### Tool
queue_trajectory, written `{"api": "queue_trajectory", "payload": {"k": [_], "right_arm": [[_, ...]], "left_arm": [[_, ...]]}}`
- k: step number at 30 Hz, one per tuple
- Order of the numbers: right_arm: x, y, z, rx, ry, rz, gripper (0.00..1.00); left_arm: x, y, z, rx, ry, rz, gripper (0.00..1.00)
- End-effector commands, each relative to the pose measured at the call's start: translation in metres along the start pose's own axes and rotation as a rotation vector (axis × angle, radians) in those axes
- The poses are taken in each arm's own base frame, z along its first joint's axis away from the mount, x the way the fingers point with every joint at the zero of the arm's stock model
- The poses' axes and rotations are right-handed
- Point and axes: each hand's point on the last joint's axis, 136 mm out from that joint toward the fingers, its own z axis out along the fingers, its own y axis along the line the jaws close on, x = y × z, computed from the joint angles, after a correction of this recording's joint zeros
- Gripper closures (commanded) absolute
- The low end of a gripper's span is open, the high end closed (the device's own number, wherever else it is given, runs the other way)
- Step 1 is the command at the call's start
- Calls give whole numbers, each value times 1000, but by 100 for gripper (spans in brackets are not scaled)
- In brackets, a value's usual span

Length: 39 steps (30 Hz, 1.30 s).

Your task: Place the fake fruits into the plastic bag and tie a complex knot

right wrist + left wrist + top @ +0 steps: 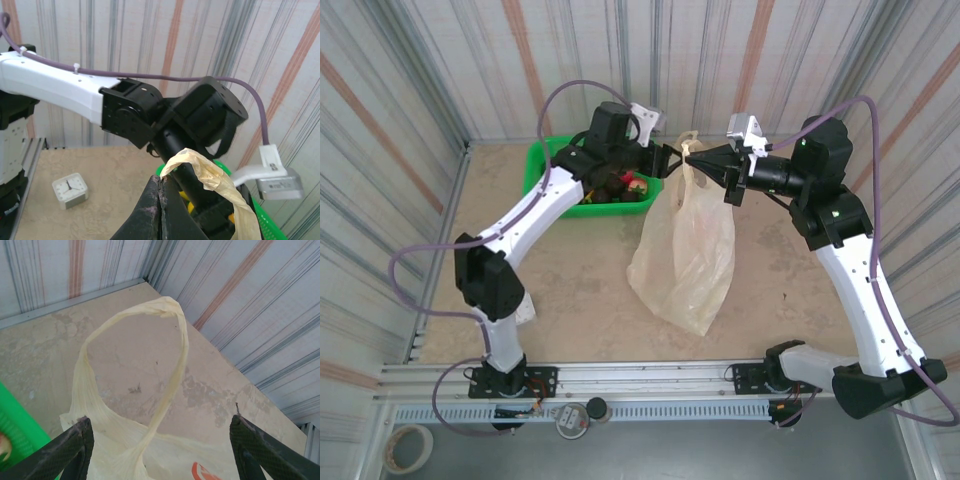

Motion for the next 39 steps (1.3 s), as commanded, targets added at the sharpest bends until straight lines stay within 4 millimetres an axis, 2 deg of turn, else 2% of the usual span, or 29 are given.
{"api": "queue_trajectory", "payload": {"k": [1,3,8,10,12,13,14,16,17,18,20,22,25,29,34,37,39], "right_arm": [[-5,4,-1,-6,-1,18,100],[-3,4,-1,-5,3,20,100],[0,2,1,-7,9,25,100],[1,2,2,-10,10,28,100],[2,0,3,-5,12,29,100],[2,0,3,-6,12,28,100],[2,0,3,-6,12,30,100],[4,-1,3,-2,17,35,100],[5,-2,1,9,23,31,100],[8,-3,-1,23,33,29,100],[13,-12,-8,83,46,28,100],[17,-25,-18,175,56,32,100],[30,-47,-35,327,70,53,100],[50,-63,-43,413,60,105,100],[72,-68,-39,458,10,200,100],[95,-55,-27,430,-10,253,100],[118,-43,-12,398,23,304,100]], "left_arm": [[-20,-13,9,39,-48,44,26],[-23,-19,20,73,-46,45,26],[-23,-47,48,185,-36,77,26],[-17,-50,63,208,-23,83,26],[-15,-43,74,178,-13,89,30],[-15,-37,79,145,-9,97,35],[-15,-27,83,97,-7,105,46],[-18,-12,83,11,-6,112,75],[-24,-11,77,10,-14,110,91],[-29,-10,70,12,-25,102,100],[-46,-9,44,30,-80,73,100],[-60,-8,8,53,-146,43,100],[-71,1,-44,69,-230,-18,100],[-70,5,-98,73,-291,-61,100],[-62,-14,-150,67,-368,3,100],[-46,-19,-176,22,-417,49,100],[-30,-12,-194,-65,-487,56,100]]}}
